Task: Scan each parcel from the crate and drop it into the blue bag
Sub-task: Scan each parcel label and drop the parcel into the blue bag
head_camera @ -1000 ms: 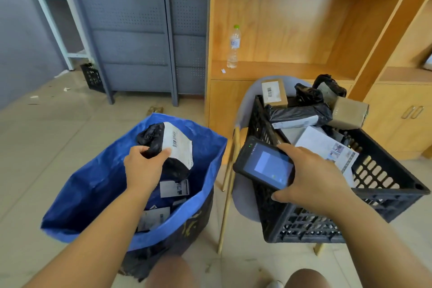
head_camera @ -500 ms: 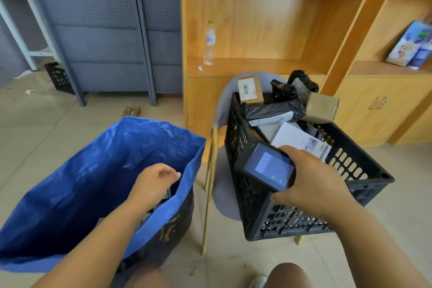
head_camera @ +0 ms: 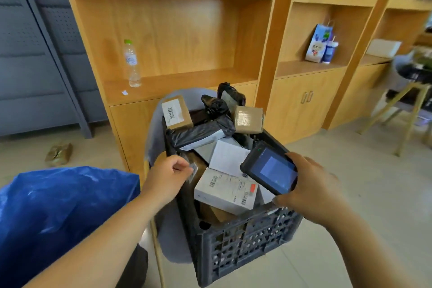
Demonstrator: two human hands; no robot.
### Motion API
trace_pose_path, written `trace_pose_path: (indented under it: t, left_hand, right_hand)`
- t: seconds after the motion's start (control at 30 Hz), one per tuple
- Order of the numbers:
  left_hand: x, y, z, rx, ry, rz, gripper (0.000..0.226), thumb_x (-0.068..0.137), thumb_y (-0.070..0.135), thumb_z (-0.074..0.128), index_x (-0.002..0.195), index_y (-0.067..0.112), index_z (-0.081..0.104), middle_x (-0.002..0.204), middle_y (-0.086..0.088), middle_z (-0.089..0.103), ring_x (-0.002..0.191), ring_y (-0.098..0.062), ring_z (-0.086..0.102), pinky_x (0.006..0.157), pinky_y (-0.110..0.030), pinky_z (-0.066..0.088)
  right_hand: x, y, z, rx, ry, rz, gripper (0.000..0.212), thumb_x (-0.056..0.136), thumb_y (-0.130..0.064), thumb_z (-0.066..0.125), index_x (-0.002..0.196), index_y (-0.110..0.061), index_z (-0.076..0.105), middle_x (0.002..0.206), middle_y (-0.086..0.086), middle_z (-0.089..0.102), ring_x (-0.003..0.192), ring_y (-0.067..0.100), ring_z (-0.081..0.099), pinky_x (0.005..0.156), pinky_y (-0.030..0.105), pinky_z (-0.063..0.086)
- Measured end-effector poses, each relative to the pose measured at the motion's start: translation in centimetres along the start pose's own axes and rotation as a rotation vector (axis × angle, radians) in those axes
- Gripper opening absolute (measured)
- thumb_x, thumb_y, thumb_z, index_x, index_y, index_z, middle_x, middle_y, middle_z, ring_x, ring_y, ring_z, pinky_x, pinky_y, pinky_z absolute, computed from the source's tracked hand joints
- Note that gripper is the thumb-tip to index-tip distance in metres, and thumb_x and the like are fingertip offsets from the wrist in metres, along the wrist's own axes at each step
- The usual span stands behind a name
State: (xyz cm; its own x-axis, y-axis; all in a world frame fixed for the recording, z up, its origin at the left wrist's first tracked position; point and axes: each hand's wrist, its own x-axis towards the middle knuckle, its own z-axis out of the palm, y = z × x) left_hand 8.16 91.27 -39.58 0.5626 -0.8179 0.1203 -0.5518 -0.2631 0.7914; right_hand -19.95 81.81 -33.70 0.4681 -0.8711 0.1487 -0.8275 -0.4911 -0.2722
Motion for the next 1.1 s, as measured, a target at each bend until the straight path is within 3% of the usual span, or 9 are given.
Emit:
trace_pose_path:
  t: [0.1,0.2,0.37,0.43,0.5,0.63,0.83,1.0,1.1]
  left_hand:
    - [4.0,-0.5,1.8,0.154,0.063,0.076,0.021,0.088,0.023,0.067,0.109,0.022,0.062,0.109,0.006,0.056,0.098,-0.011,0.055,0.08,-0.021,0.041]
    - [7.9,-1.0,3.0,0.394,0.134,0.137,0.048,0.086,0.023,0.068,0.131,0.016,0.052,0.131,-0.005,0.048,0.12,-0.027,0.044,0.098,-0.035,0.039]
    - [12.4,-2.2,4.6,0.843,-0.047,0.025,0.088,0.089,0.048,0.058,0.153,0.02,0.005,0.156,-0.005,0.011,0.138,-0.034,0.015,0.112,-0.042,0.025]
    - [13.4,-2.5,5.1,0.928,-0.02,0.001,0.087,0.09,0.046,0.057,0.152,0.019,0.002,0.154,-0.005,0.013,0.133,-0.034,0.02,0.109,-0.042,0.029]
    - [14.1,-2.5,5.3,0.981,0.059,0.034,0.071,0.092,0.038,0.054,0.149,0.019,0.015,0.148,-0.004,0.025,0.123,-0.032,0.028,0.104,-0.04,0.033]
    - [14.6,-2.4,4.6,0.971,0.093,0.05,0.058,0.091,0.04,0.055,0.142,0.024,0.033,0.14,-0.002,0.036,0.12,-0.029,0.029,0.098,-0.038,0.032]
    - [13.5,-1.3,2.1,0.839,0.085,0.136,0.062,0.091,0.045,0.056,0.144,0.023,0.033,0.142,-0.001,0.043,0.125,-0.029,0.03,0.102,-0.039,0.034]
    - [11.2,0.3,-1.2,0.63,0.083,0.201,0.062,0.091,0.046,0.056,0.144,0.024,0.034,0.141,-0.002,0.046,0.119,-0.03,0.039,0.092,-0.038,0.041]
    - [9.7,0.8,-3.7,0.473,0.132,0.236,0.058,0.089,0.05,0.056,0.14,0.027,0.039,0.127,0.0,0.053,0.111,-0.025,0.05,0.082,-0.038,0.048]
  right_hand:
    - [2.4,1.5,-0.1,-0.026,0.018,0.035,0.086,0.049,-0.053,0.07,0.126,-0.034,0.035,0.091,-0.011,0.047,0.079,0.016,0.049,0.07,0.034,0.046]
    - [4.8,2.3,0.1,-0.034,0.029,0.049,0.083,0.051,-0.053,0.069,0.125,-0.034,0.035,0.089,-0.011,0.046,0.078,0.016,0.049,0.07,0.034,0.045]
    - [8.2,2.7,0.6,-0.036,0.026,0.037,0.084,0.054,-0.054,0.068,0.128,-0.032,0.034,0.095,-0.009,0.05,0.085,0.017,0.051,0.078,0.037,0.047]
    - [9.4,2.8,0.8,-0.029,0.019,0.032,0.081,0.054,-0.053,0.069,0.125,-0.032,0.036,0.094,-0.009,0.05,0.085,0.017,0.051,0.078,0.038,0.047]
    - [10.3,2.7,1.0,-0.023,0.017,0.027,0.079,0.055,-0.053,0.07,0.123,-0.031,0.036,0.092,-0.009,0.05,0.083,0.017,0.051,0.076,0.037,0.046]
    - [11.1,2.4,1.4,-0.023,0.007,0.027,0.077,0.056,-0.05,0.071,0.122,-0.031,0.036,0.091,-0.009,0.049,0.082,0.017,0.05,0.074,0.035,0.044]
    - [10.4,1.9,1.8,0.007,-0.001,0.041,0.089,0.057,-0.051,0.072,0.133,-0.03,0.031,0.098,-0.008,0.05,0.086,0.018,0.051,0.077,0.036,0.044]
    - [8.9,0.7,1.7,0.046,0.003,0.048,0.09,0.055,-0.052,0.072,0.132,-0.032,0.031,0.097,-0.009,0.048,0.085,0.017,0.05,0.077,0.037,0.045]
    - [7.8,-0.1,1.6,0.075,0.015,0.05,0.091,0.053,-0.054,0.073,0.131,-0.033,0.032,0.096,-0.01,0.047,0.085,0.017,0.05,0.078,0.039,0.047]
